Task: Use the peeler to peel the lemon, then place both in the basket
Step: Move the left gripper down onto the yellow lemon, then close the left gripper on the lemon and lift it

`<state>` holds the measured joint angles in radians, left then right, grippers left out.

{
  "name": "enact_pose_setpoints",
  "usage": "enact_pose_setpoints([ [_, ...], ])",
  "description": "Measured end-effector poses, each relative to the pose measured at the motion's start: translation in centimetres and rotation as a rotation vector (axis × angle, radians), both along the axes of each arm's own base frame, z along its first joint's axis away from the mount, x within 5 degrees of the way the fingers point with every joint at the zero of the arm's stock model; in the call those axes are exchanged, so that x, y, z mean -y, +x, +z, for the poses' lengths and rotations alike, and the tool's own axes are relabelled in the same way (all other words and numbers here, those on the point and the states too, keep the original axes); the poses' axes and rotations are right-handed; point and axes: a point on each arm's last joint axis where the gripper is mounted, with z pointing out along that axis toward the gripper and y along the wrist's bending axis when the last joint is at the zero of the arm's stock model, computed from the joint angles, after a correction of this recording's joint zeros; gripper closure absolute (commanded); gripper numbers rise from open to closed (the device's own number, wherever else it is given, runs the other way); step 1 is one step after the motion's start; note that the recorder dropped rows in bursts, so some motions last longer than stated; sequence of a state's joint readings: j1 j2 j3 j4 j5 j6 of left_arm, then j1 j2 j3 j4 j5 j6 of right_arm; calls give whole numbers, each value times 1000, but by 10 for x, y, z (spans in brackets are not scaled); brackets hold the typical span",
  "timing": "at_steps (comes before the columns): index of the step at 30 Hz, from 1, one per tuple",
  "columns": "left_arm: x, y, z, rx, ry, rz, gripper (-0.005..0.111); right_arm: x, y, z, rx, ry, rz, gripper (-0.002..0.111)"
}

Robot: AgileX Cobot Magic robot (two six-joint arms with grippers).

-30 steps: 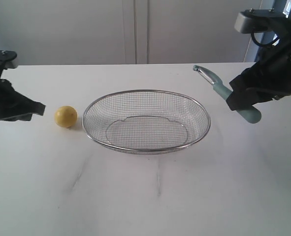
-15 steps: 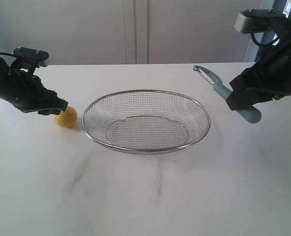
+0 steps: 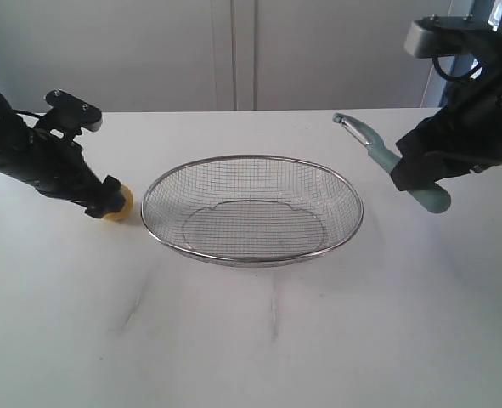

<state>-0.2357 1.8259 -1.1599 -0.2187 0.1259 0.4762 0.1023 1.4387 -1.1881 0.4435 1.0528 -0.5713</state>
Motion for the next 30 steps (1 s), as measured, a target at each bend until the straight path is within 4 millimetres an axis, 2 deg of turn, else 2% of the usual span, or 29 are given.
enact_pose_setpoints([
  [5, 22, 1, -8, 41, 17, -61, 2, 0, 0, 0, 0, 0, 0, 108],
  [9, 23, 7, -24, 46, 28, -57, 2, 0, 0, 0, 0, 0, 0, 108],
  [22, 24, 15, -48, 69, 64, -68, 3, 0, 0, 0, 0, 0, 0, 108],
  [24, 24, 16, -48, 75, 64, -67, 12, 0, 0, 0, 0, 0, 0, 108],
  [26, 23, 16, -48, 78, 63, -66, 30, 0, 0, 0, 0, 0, 0, 108],
  [30, 24, 16, -47, 80, 64, -67, 85, 0, 0, 0, 0, 0, 0, 108],
])
